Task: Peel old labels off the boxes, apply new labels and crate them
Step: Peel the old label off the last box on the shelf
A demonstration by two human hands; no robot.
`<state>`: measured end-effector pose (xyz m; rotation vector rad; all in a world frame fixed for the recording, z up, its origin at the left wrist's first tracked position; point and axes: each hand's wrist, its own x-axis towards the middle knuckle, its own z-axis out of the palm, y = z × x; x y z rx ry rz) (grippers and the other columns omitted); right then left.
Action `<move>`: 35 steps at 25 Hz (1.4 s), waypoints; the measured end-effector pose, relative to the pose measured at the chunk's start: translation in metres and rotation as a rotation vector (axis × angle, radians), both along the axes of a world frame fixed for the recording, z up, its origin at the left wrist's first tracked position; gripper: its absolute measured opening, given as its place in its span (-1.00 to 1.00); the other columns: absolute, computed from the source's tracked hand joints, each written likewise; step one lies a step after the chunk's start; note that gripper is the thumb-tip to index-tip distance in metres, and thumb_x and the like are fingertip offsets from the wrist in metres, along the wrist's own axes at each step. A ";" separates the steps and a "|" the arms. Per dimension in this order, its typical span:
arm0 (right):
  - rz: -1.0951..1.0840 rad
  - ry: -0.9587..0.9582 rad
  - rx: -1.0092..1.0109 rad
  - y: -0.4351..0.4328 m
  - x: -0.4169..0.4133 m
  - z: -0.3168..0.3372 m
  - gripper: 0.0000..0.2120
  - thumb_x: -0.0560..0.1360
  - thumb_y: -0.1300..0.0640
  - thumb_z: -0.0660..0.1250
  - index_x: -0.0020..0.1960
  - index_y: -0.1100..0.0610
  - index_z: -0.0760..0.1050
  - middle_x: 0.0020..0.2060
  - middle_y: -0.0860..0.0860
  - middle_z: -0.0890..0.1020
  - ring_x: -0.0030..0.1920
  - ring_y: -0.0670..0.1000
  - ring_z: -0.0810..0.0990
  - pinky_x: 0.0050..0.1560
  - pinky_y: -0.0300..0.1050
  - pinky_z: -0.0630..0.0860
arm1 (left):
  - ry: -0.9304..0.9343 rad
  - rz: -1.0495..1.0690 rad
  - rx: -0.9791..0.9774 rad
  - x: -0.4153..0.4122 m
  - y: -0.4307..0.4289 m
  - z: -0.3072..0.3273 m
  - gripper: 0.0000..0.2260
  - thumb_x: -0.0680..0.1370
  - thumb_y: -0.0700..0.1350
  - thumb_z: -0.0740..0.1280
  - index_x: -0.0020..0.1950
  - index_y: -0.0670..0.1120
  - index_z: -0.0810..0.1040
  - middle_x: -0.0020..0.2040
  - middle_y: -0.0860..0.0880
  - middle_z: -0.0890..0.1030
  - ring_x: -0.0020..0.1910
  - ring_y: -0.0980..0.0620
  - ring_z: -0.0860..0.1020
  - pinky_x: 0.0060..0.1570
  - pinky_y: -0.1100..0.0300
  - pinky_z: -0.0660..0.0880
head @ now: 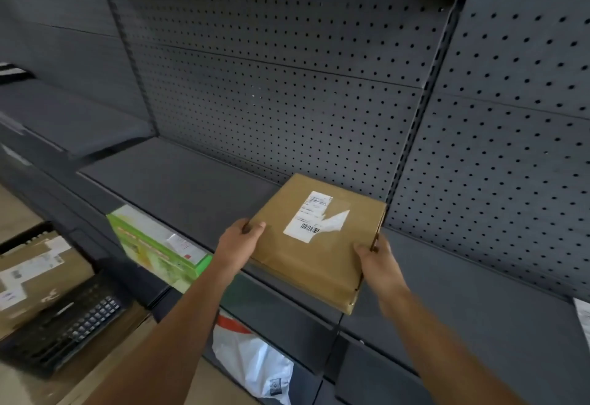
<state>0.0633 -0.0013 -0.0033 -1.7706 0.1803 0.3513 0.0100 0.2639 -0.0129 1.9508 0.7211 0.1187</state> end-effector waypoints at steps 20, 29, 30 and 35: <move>-0.392 -0.063 -0.229 -0.264 -0.085 0.022 -0.58 0.62 0.01 0.18 0.47 -0.10 0.26 0.19 -0.07 0.53 0.13 0.02 0.55 0.20 0.03 0.49 | -0.020 -0.623 0.190 0.008 -0.262 0.022 -0.68 0.60 0.26 0.24 0.01 0.01 0.40 -0.07 0.01 0.59 -0.14 0.06 0.59 -0.09 0.01 0.56; -0.319 -0.400 -0.725 -0.296 -0.075 0.013 -0.54 0.50 0.15 0.35 0.37 0.08 0.35 0.25 -0.01 0.36 0.23 -0.01 0.32 0.19 -0.13 0.29 | -0.183 -0.631 0.192 0.019 -0.283 0.017 -0.50 0.61 0.10 0.31 0.51 0.12 0.24 0.43 0.18 0.28 0.31 0.21 0.36 0.25 0.13 0.40; -0.270 -0.524 -0.816 -0.293 -0.063 0.018 -0.63 0.49 0.21 0.34 0.29 0.10 0.44 0.21 0.02 0.42 0.22 0.06 0.35 0.16 -0.11 0.32 | -0.255 -0.642 0.236 0.023 -0.285 0.019 -0.52 0.63 0.06 0.29 0.52 0.15 0.24 0.46 0.19 0.24 0.34 0.23 0.31 0.27 0.15 0.36; 0.101 -0.614 -0.700 -0.248 0.002 0.029 -0.83 0.55 0.23 0.24 0.00 0.05 0.58 -0.11 -0.07 0.60 -0.27 -0.09 0.59 -0.21 -0.08 0.56 | -0.320 -0.754 0.469 0.052 -0.300 0.022 -0.66 0.66 0.09 0.21 0.45 0.23 0.40 0.60 0.20 0.08 0.59 0.14 0.02 0.40 -0.04 0.30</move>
